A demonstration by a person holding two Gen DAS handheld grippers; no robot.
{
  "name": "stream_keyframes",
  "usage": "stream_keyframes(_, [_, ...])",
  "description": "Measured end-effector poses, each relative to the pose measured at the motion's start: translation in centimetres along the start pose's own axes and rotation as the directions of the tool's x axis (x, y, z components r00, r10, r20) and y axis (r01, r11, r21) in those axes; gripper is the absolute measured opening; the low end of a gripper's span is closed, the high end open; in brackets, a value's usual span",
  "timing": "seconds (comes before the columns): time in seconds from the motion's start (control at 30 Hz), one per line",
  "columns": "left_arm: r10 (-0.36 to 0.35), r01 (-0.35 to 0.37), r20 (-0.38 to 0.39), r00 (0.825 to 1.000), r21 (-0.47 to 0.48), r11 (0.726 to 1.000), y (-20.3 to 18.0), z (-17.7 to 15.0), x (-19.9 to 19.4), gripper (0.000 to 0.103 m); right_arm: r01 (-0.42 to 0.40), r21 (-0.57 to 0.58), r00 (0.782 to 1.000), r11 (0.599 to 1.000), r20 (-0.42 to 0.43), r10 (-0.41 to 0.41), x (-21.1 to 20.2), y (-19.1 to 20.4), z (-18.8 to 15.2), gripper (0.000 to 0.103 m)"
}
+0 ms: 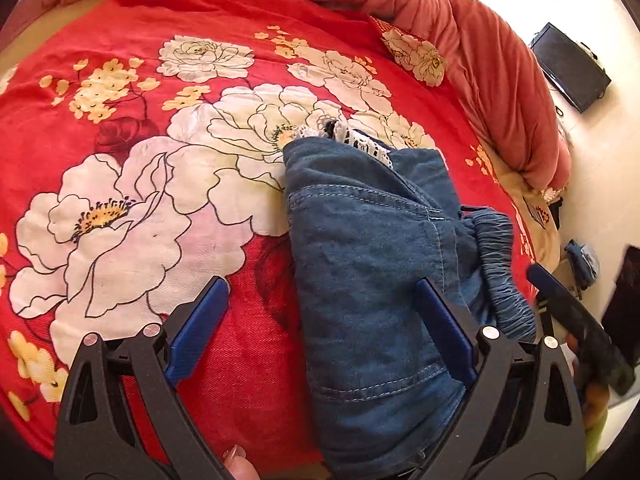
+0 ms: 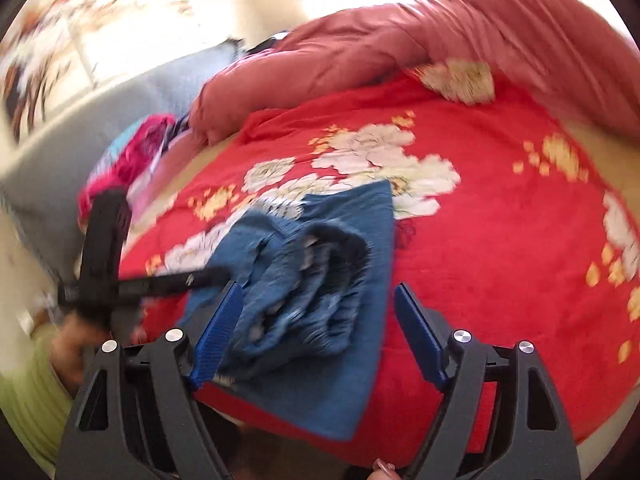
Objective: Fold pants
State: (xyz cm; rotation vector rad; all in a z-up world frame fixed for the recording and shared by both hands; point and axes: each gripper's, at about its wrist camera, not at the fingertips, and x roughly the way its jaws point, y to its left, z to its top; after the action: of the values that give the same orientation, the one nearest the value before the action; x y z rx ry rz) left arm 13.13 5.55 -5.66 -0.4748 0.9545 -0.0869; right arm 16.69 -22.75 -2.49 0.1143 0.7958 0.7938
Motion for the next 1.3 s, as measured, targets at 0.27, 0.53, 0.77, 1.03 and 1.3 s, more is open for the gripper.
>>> stream_keyframes(0.27, [-0.049,0.049,-0.006,0.999,0.032,0.998,-1.3,0.4,1.3,0.088,-0.055,0.091,0.983,0.994,-0.171,0.069,5.6,-3.5,0.6,0.068])
stream_keyframes(0.53, [-0.061,0.061,0.005,0.998,0.032,0.998,-2.2,0.4,1.7,0.051,-0.141,0.082,0.980,0.987,-0.131,0.151,6.5,-2.6,0.8,0.035])
stream_keyframes(0.77, [-0.061,0.055,0.067,0.996,0.082,0.995,-4.7,2.9,-0.5,0.048,-0.106,-0.063,0.994,0.992,-0.032,0.104,4.4,0.9,3.1,0.030])
stream_keyframes(1.03, [-0.026,0.013,0.118,0.993,0.113,0.993,-5.0,7.3,1.0,0.048,-0.032,-0.103,0.999,0.994,-0.001,0.032,7.1,0.4,7.3,0.030])
stream_keyframes(1.3, [0.067,-0.080,0.091,0.994,0.142,0.987,-3.3,8.0,4.5,0.048,0.082,-0.110,0.995,0.991,-0.049,-0.088,11.4,-1.0,7.6,0.030])
